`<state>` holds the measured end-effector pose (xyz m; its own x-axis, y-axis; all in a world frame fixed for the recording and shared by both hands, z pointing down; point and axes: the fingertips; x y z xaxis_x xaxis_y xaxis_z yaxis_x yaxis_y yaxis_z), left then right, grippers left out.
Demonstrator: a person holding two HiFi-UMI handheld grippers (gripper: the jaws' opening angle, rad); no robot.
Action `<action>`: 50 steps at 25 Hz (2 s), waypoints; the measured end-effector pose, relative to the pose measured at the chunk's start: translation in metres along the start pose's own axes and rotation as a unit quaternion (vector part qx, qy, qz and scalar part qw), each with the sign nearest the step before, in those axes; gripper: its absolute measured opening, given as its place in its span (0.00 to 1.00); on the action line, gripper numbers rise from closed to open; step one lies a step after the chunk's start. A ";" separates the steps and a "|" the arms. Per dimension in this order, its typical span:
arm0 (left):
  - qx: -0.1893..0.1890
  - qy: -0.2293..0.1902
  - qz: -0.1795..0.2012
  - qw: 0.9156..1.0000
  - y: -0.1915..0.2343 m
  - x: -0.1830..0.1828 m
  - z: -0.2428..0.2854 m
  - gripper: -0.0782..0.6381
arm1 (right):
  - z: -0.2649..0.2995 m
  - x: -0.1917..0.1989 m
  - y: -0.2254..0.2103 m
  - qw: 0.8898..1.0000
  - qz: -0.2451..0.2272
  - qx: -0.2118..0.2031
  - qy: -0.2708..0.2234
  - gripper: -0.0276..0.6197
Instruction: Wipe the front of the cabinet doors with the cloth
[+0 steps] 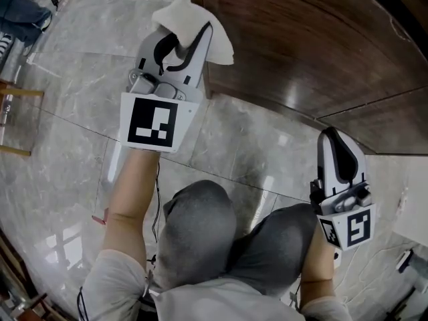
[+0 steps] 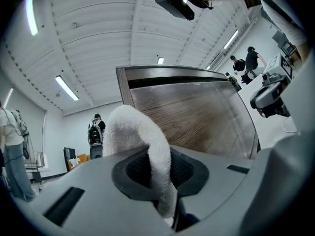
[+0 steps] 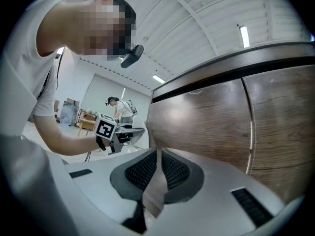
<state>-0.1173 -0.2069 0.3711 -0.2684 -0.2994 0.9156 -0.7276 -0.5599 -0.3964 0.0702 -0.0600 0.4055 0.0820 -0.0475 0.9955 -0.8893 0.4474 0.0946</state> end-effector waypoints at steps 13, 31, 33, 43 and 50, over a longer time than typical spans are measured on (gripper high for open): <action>0.034 -0.006 0.034 0.999 -0.050 -0.024 0.025 0.19 | -0.008 0.003 -0.006 1.000 0.024 -0.014 -0.015 0.12; 0.079 -0.003 0.039 0.996 -0.112 -0.041 0.052 0.19 | -0.034 0.003 -0.032 0.999 0.033 -0.004 -0.035 0.12; 0.087 -0.005 0.042 0.995 -0.121 -0.043 0.056 0.19 | -0.037 0.001 -0.034 0.999 0.033 -0.002 -0.037 0.12; 0.145 -0.027 0.044 0.988 -0.185 -0.066 0.084 0.19 | -0.053 0.004 -0.056 0.998 0.043 0.016 -0.042 0.12; 0.169 -0.043 0.044 0.984 -0.221 -0.076 0.101 0.19 | -0.067 0.006 -0.074 0.997 0.053 0.030 -0.049 0.12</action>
<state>0.1273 -0.1385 0.3819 -0.2553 -0.4145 0.8735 -0.4486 -0.7495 -0.4868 0.1670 -0.0332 0.4048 -0.0553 -0.0914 0.9943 -0.9164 0.4001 -0.0142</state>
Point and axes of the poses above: the fingertips, and each gripper's own axes: z forward along the fingers, y to its left, x out of its underside, and after that the axes turned 6 degrees about x, right-handed
